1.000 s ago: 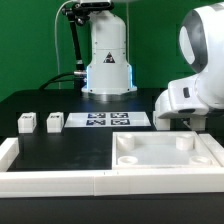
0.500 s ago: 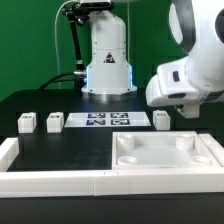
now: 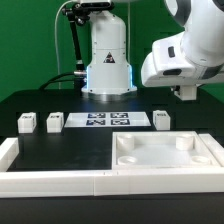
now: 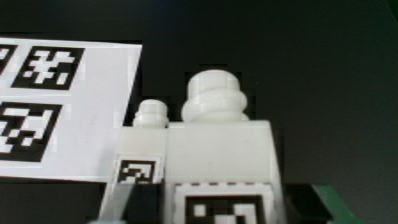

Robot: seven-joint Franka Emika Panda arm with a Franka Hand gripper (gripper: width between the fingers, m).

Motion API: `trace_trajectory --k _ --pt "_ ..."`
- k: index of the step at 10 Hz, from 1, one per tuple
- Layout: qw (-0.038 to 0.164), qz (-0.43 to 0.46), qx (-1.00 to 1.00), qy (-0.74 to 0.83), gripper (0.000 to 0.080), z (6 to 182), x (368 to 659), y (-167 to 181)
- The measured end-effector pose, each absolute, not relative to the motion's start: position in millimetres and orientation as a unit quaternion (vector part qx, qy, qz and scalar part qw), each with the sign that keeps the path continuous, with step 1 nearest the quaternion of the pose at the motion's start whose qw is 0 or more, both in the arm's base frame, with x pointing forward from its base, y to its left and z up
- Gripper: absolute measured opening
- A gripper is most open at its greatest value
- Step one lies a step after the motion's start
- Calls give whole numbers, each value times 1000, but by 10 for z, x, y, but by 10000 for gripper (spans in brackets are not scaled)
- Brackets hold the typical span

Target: Assemble square table

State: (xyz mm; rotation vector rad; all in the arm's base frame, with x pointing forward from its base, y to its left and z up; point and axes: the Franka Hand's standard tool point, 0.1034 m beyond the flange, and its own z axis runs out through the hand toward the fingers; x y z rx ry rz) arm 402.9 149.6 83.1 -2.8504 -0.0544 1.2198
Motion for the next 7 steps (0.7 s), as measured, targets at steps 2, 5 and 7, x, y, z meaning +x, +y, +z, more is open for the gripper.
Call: trace_trajectory --k 2,5,7 --pt "31 317 -948 -19 285 761 4187 1479" --pt "43 223 -974 -19 285 873 4570 1463" --pt "47 165 -985 -19 287 991 4737 1420"
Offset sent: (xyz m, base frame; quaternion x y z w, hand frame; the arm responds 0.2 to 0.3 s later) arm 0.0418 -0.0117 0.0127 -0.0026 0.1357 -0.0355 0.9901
